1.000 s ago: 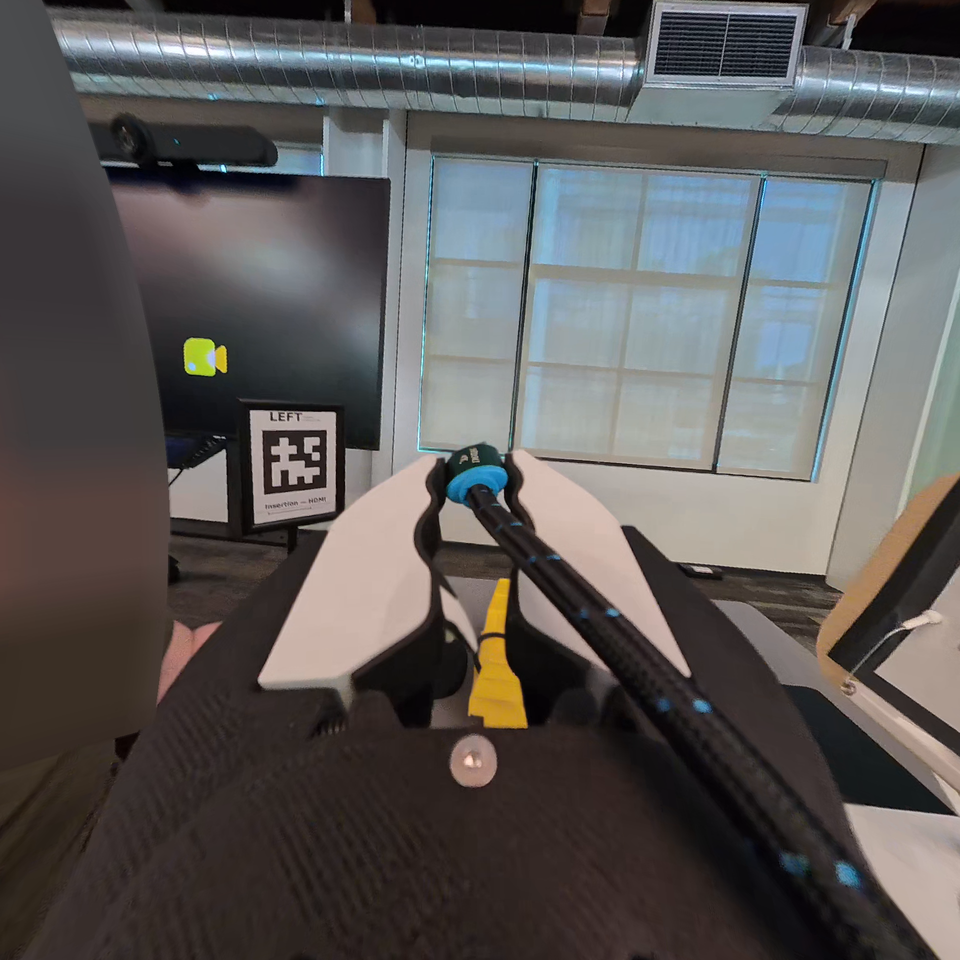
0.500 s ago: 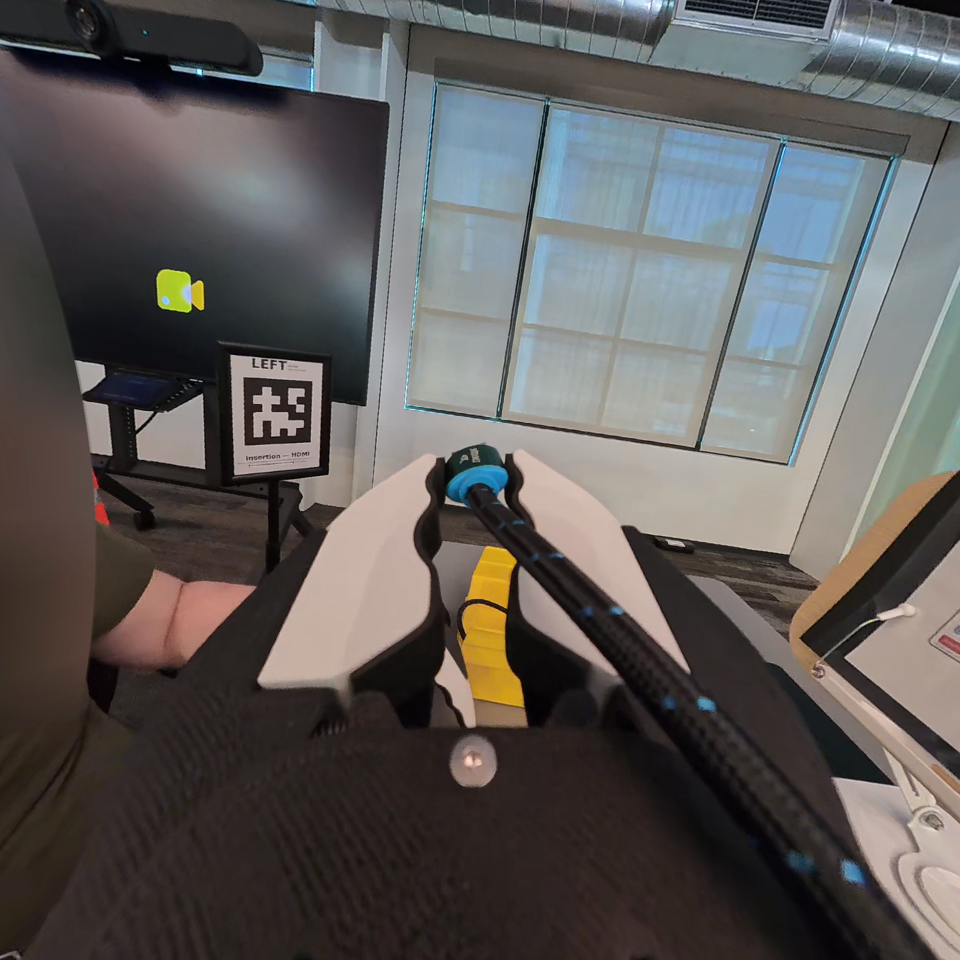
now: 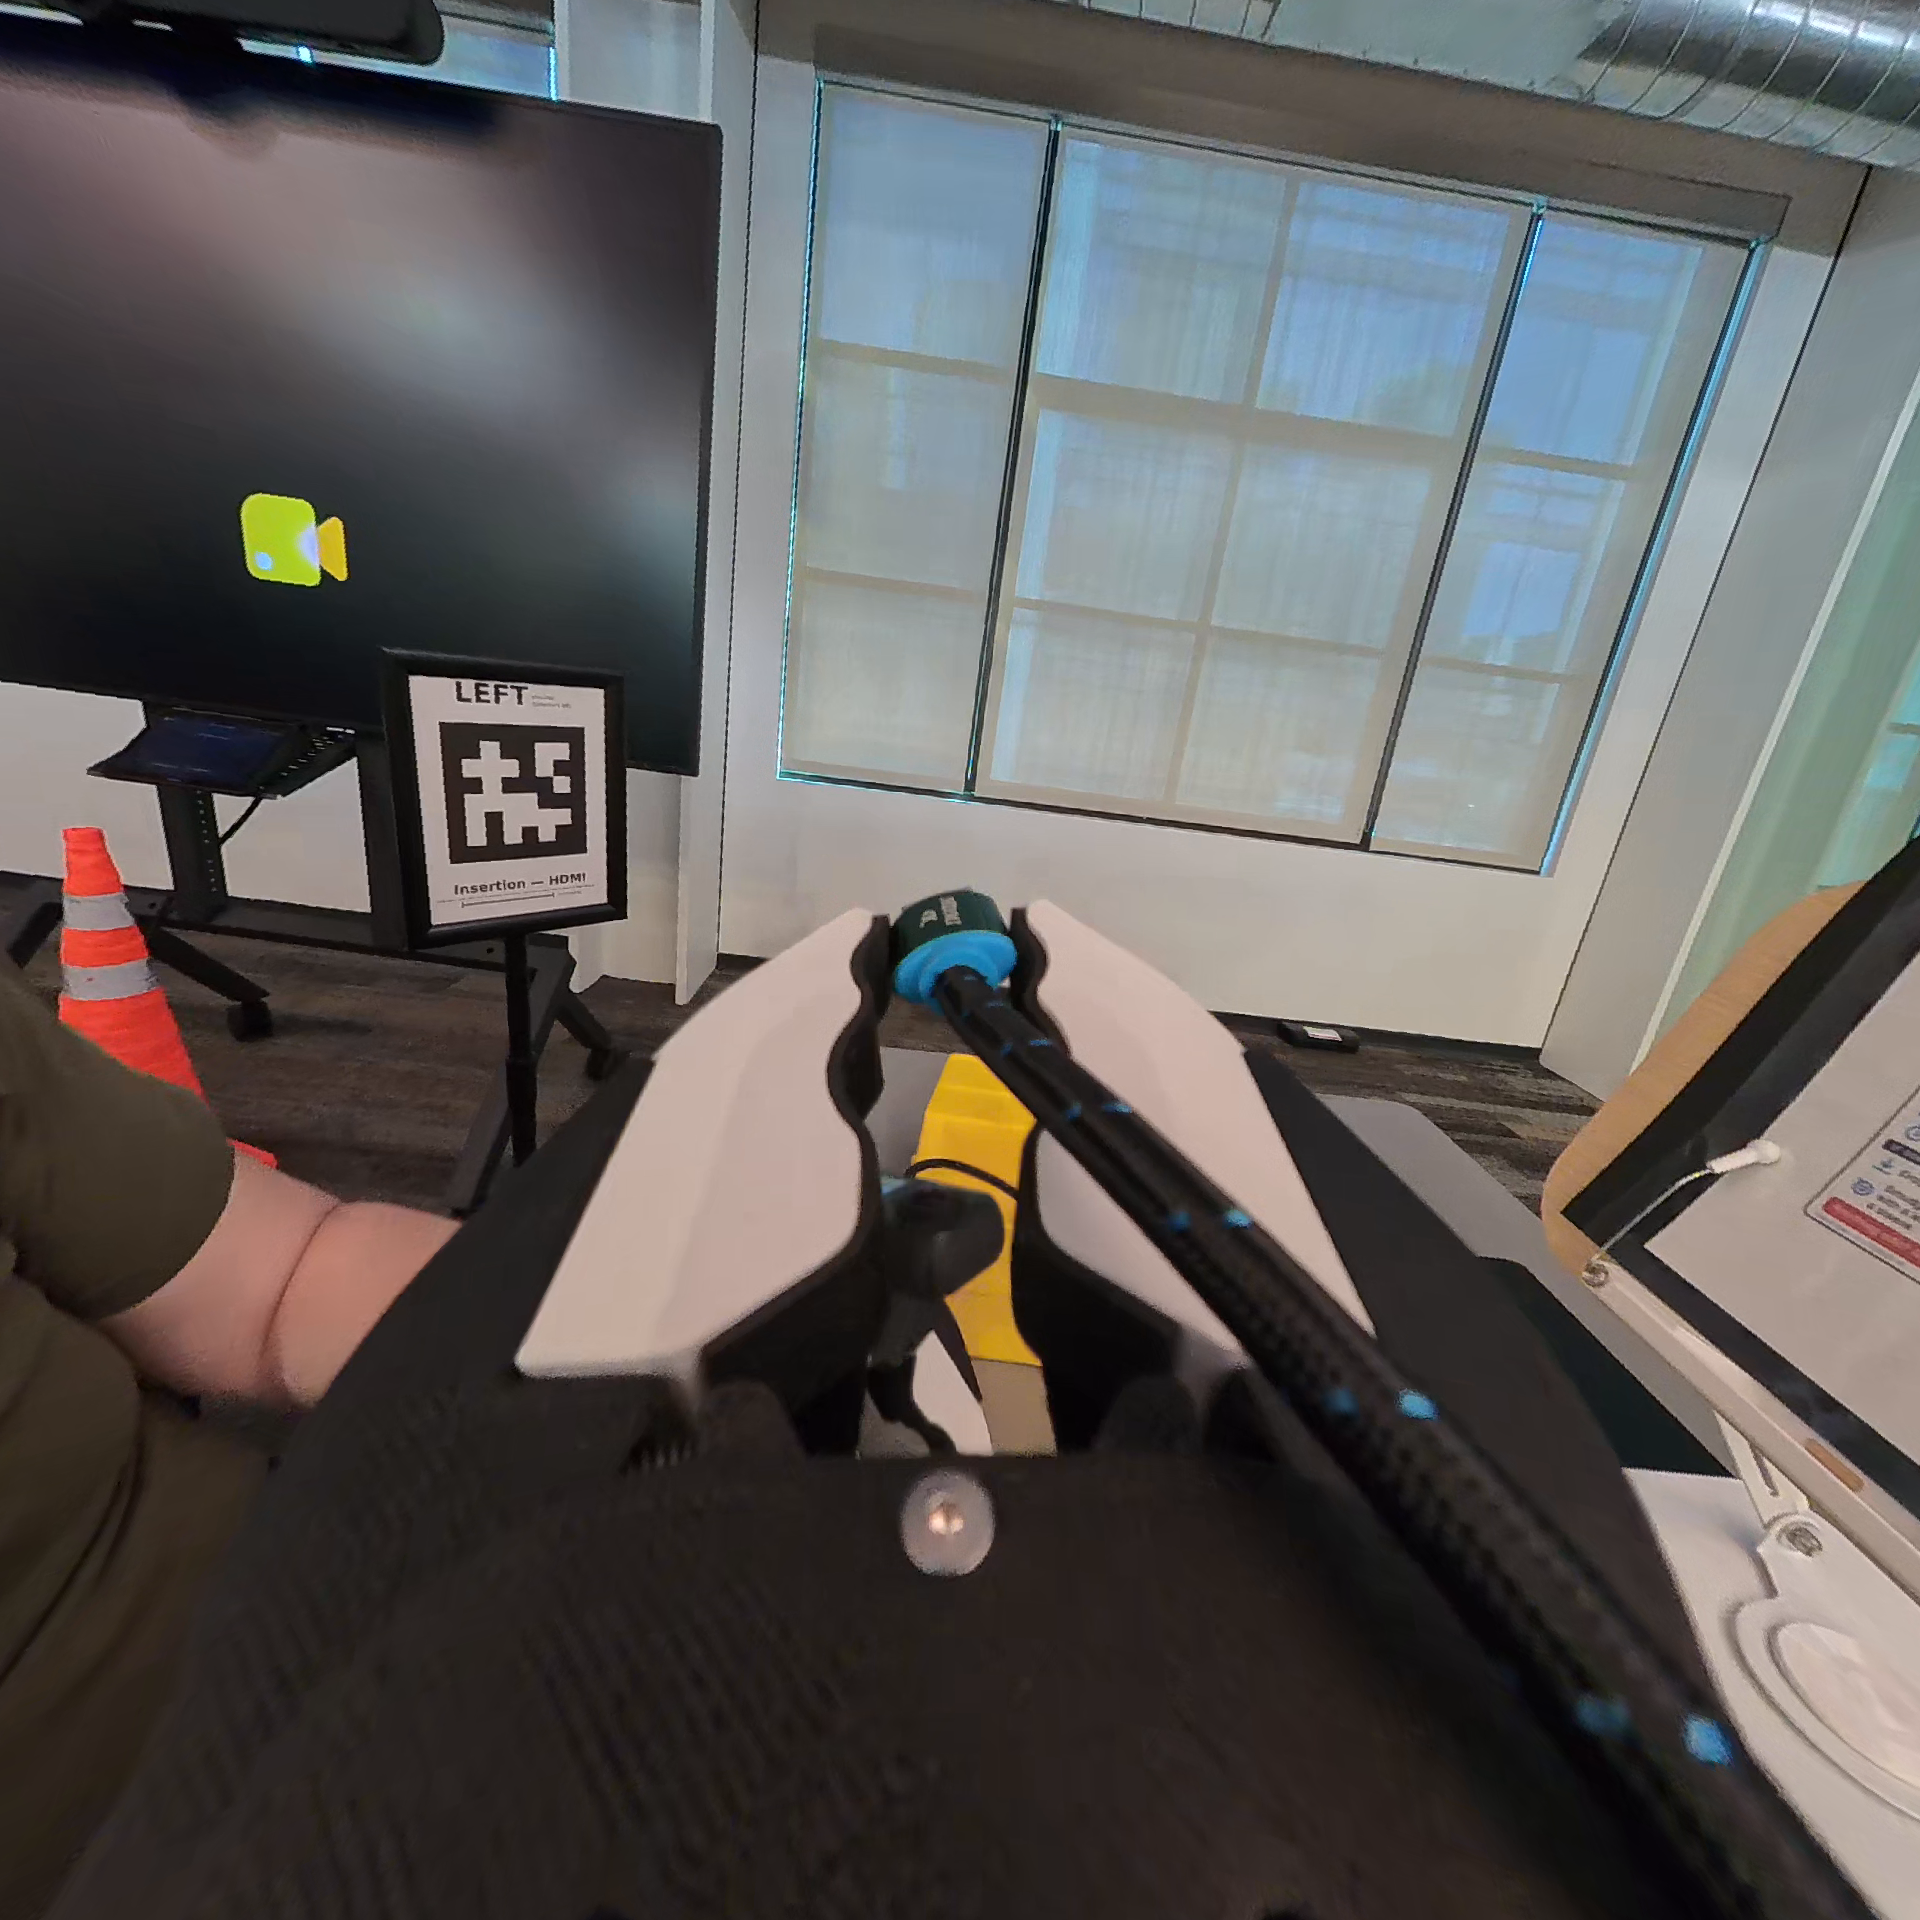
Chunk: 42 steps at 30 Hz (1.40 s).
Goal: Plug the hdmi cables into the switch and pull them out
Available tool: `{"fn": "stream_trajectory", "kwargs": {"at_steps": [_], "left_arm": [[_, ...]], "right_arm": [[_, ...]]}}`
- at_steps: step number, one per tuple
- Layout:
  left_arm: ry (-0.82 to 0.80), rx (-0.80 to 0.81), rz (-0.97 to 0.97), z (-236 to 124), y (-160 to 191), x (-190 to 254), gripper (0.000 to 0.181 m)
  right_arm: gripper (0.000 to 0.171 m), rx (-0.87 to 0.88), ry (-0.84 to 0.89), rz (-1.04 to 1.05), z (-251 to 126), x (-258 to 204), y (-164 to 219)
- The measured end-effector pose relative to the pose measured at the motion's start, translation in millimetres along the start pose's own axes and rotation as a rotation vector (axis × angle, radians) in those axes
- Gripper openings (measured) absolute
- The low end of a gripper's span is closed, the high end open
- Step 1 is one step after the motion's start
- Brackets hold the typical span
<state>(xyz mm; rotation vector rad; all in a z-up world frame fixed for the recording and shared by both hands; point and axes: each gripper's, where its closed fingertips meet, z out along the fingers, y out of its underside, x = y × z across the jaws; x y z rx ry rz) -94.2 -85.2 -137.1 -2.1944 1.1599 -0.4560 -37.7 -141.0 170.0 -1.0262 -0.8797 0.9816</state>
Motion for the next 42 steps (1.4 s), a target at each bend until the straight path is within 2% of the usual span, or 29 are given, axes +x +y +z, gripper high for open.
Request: {"fn": "stream_trajectory", "kwargs": {"at_steps": [3, 6, 8, 9, 11, 14, 15, 18, 22, 25, 27, 29, 31, 35, 39, 42], "left_arm": [[0.092, -0.012, 0.130, -14, 3, -2, 0.069], [0.088, -0.032, 0.285, -18, 7, -15, 0.072], [0.133, -0.090, 0.283, -16, 12, -15, 0.075], [0.147, -0.137, 0.243, -13, 16, -17, 0.068], [0.177, -0.192, 0.190, -4, 18, -16, 0.076], [0.157, -0.248, 0.207, 5, 28, -21, 0.072], [0.136, -0.244, 0.218, 6, 29, -23, 0.066], [0.085, -0.241, 0.157, 4, 31, -25, 0.066], [-0.083, -0.213, -0.105, -2, 36, -40, 0.066], [-0.032, -0.117, -0.166, -3, 33, -30, 0.066], [0.046, -0.090, -0.148, -6, 34, -18, 0.064], [0.077, -0.078, -0.116, -10, 36, -13, 0.072], [0.043, -0.057, -0.040, -12, 38, -16, 0.085], [-0.084, -0.035, 0.113, -11, 44, -27, 0.096], [-0.088, 0.030, 0.169, -8, 36, -25, 0.094], [-0.020, 0.054, 0.149, -2, 35, -22, 0.093]], "right_arm": [[0.022, -0.001, 0.006, -0.013, -2, 2, -1], [0.022, 0.011, 0.014, -0.022, -6, 5, -6], [0.022, 0.019, 0.019, -0.023, -9, 7, -9], [0.022, 0.020, 0.021, -0.023, -10, 7, -9], [0.022, 0.020, 0.026, -0.024, -11, 8, -10], [0.022, 0.010, 0.028, -0.032, -12, 8, -9], [0.022, 0.007, 0.028, -0.037, -12, 7, -9], [0.022, -0.001, 0.027, -0.052, -12, 7, -9], [0.022, 0.001, 0.031, -0.058, -13, 7, -10], [0.022, -0.002, 0.031, -0.062, -12, 6, -10], [0.022, -0.011, 0.030, -0.068, -11, 5, -9], [0.022, -0.020, 0.032, -0.074, -10, 5, -7], [0.022, -0.029, 0.036, -0.082, -9, 5, -5], [0.022, -0.030, 0.043, -0.088, -9, 7, -5], [0.022, -0.032, 0.043, -0.081, -8, 8, -3], [0.023, -0.039, 0.043, -0.086, -7, 8, -1]]}}
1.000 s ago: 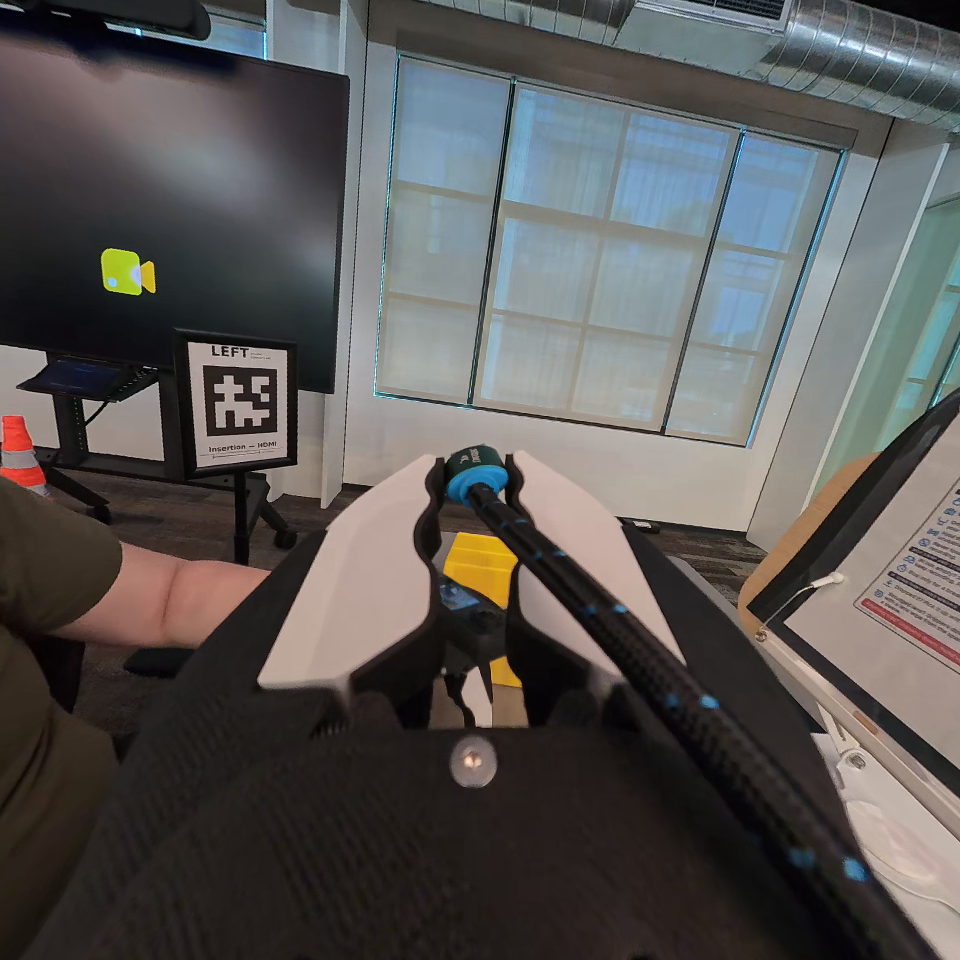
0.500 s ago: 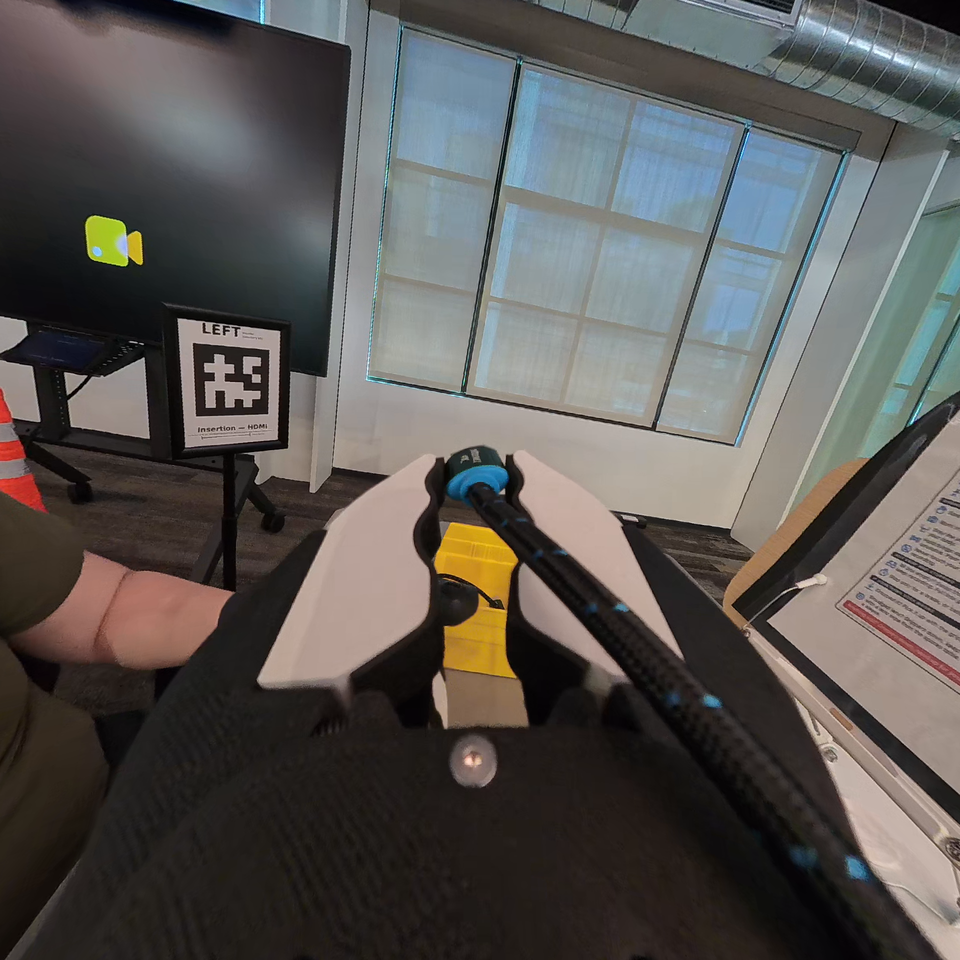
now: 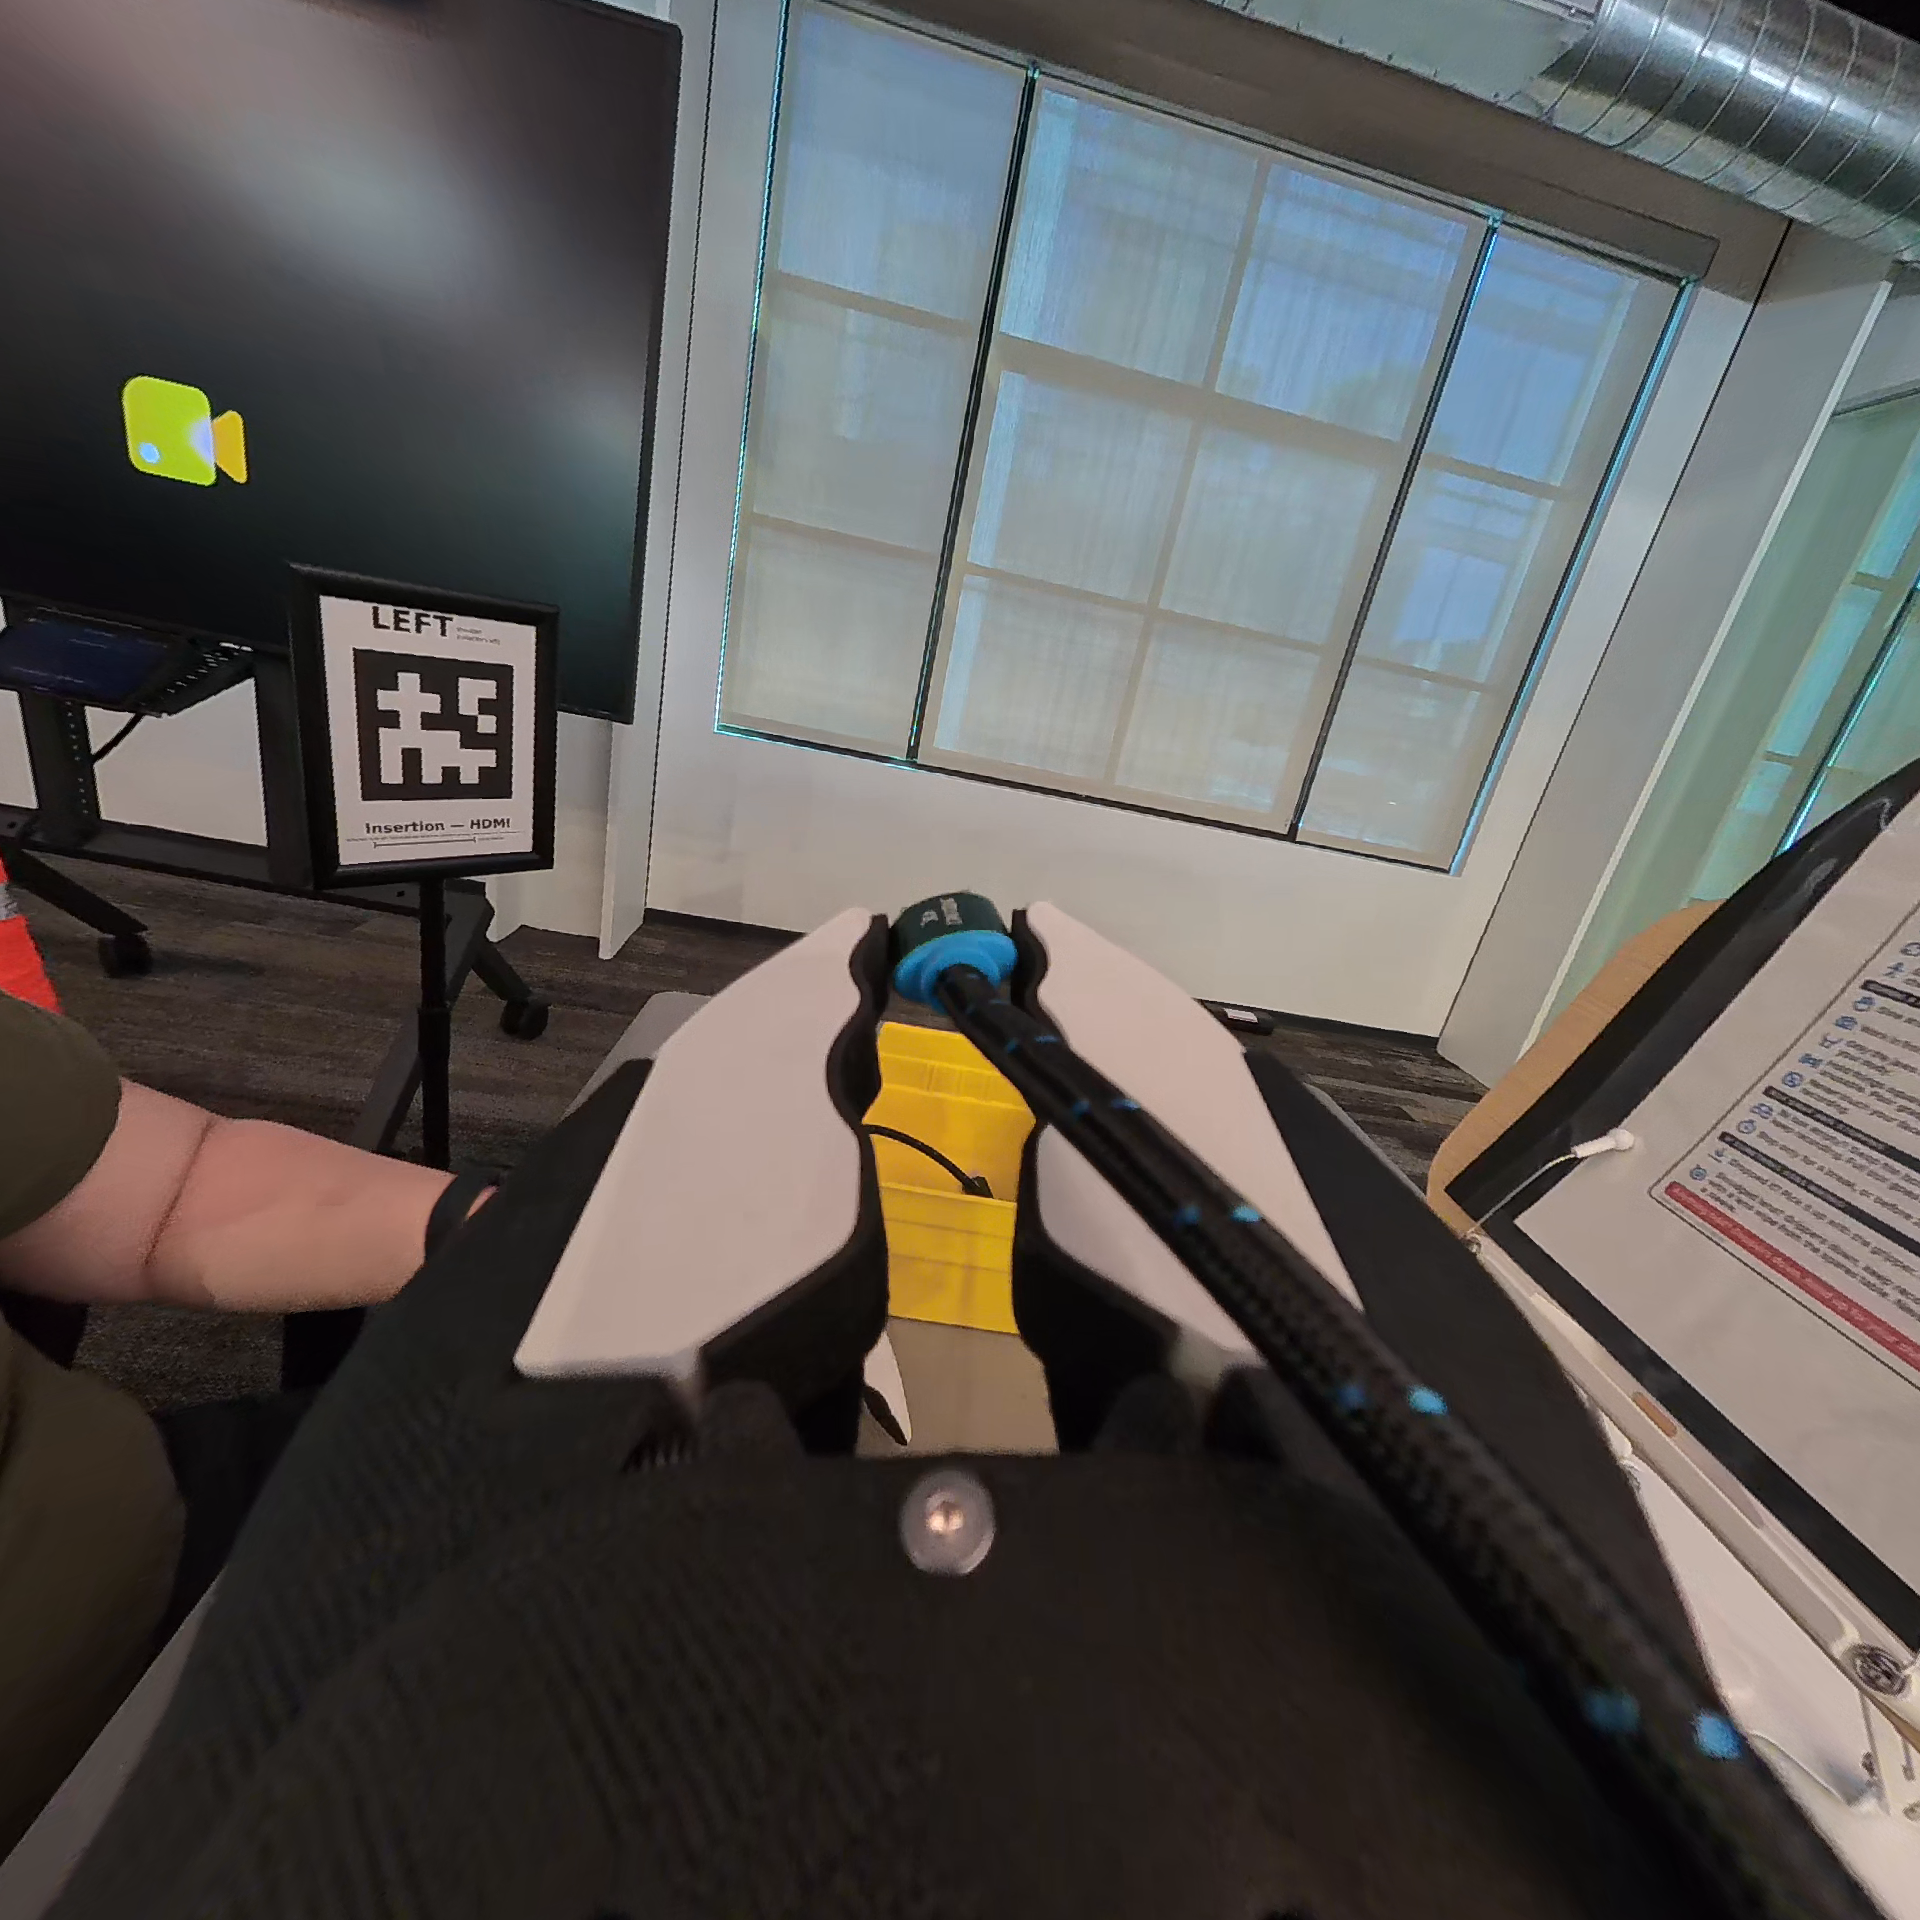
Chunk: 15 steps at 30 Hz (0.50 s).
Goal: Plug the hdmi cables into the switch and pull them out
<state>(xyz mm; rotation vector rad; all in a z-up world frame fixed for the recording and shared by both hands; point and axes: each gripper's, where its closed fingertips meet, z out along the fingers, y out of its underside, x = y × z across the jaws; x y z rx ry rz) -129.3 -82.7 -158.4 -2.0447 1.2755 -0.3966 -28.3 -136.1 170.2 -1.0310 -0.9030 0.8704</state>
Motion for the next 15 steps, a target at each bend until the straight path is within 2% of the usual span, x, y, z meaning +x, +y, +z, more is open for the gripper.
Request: {"fn": "stream_trajectory", "kwargs": {"at_steps": [3, 10, 15], "left_arm": [[0.078, 0.007, -0.045, 2.6, 2.1, 3.2, 0.090], [0.113, 0.015, -0.007, 3.6, 0.7, 4.5, 0.092], [0.140, 0.027, 0.015, 2.5, 0.0, 1.2, 0.078]], "right_arm": [[0.023, -0.009, 0.001, -0.009, 0.6, -0.3, 1.1], [0.023, -0.018, -0.001, -0.007, 2.1, 0.3, 4.3], [0.023, -0.043, 0.000, -0.019, 4.5, -0.4, 9.4]]}}
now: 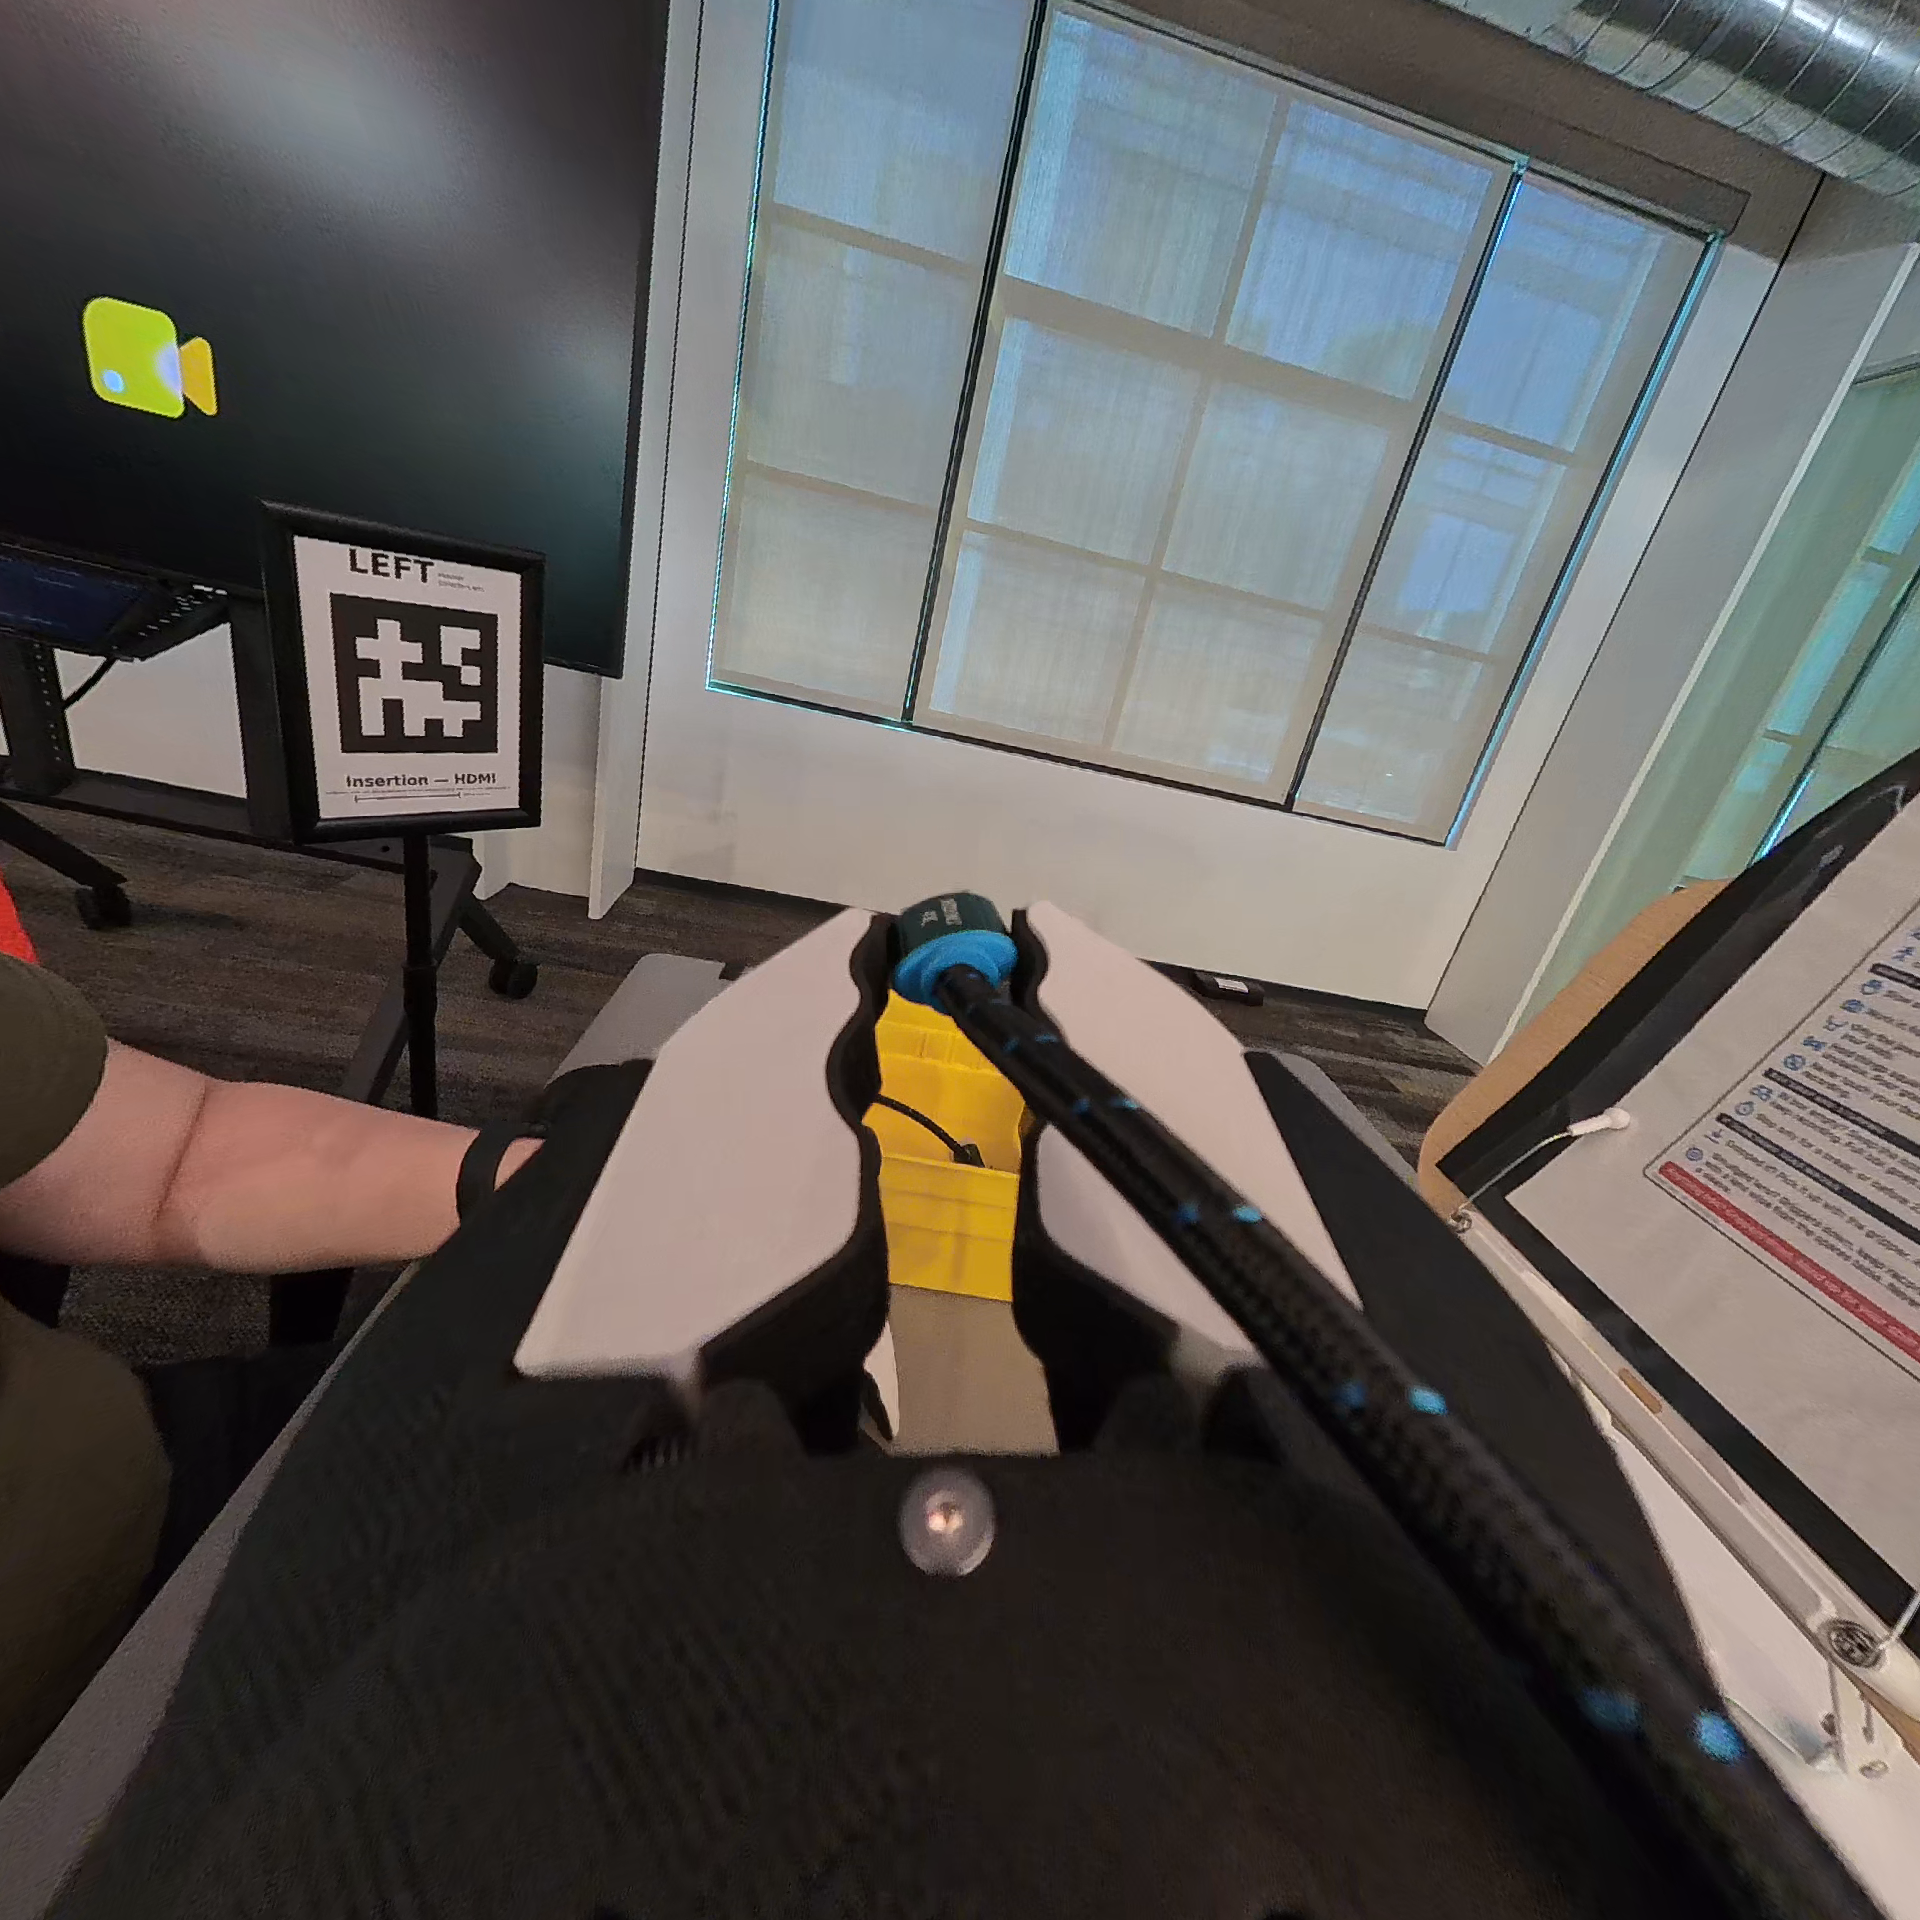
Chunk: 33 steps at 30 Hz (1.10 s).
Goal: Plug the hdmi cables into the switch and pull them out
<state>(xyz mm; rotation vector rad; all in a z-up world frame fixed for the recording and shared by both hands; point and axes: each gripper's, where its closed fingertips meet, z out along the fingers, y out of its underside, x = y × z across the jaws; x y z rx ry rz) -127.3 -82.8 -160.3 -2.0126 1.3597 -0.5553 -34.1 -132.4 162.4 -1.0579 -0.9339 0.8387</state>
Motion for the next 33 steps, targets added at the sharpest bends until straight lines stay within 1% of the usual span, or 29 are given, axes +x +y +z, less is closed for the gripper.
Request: {"fn": "stream_trajectory", "kwargs": {"at_steps": [4, 10, 12, 13, 14, 15, 18, 20, 21, 23, 25, 28, 33], "left_arm": [[0.019, 0.004, 0.023, -1, -1, 5, 0.066], [-0.017, -0.002, 0.016, -2, 0, 9, 0.065], [0.008, -0.004, 0.009, -3, 2, 14, 0.065], [0.032, -0.017, 0.038, -4, 3, 18, 0.066], [0.054, -0.044, 0.083, -5, 6, 22, 0.076], [0.058, -0.085, 0.140, -8, 8, 22, 0.080], [0.023, -0.246, 0.416, -22, 8, 14, 0.091], [0.027, -0.315, 0.598, -26, 1, 10, 0.099], [0.048, -0.344, 0.660, -25, -1, 8, 0.093], [0.118, -0.395, 0.705, -18, -2, 7, 0.093], [0.211, -0.425, 0.674, -10, -3, 13, 0.093], [0.249, -0.475, 0.642, -1, -7, 18, 0.098], [0.222, -0.527, 0.778, 5, -9, 12, 0.093]], "right_arm": [[0.023, -0.012, 0.001, -0.001, 1, 1, 3], [0.023, -0.015, 0.004, 0.001, 1, 2, 5], [0.023, -0.016, 0.005, -0.002, 1, 2, 5], [0.023, -0.018, 0.006, -0.003, 0, 2, 5], [0.023, -0.018, 0.006, -0.004, 0, 3, 5], [0.023, -0.017, 0.006, -0.005, 0, 3, 5], [0.023, -0.019, 0.009, -0.001, -1, 5, 6], [0.023, -0.024, 0.013, 0.000, -1, 7, 8], [0.023, -0.029, 0.016, -0.002, -1, 8, 9], [0.023, -0.039, 0.022, -0.008, -2, 10, 11], [0.023, -0.045, 0.023, -0.012, -3, 10, 11], [0.023, -0.046, 0.016, -0.015, -5, 10, 10], [0.023, -0.033, 0.006, -0.020, -7, 8, 6]]}}
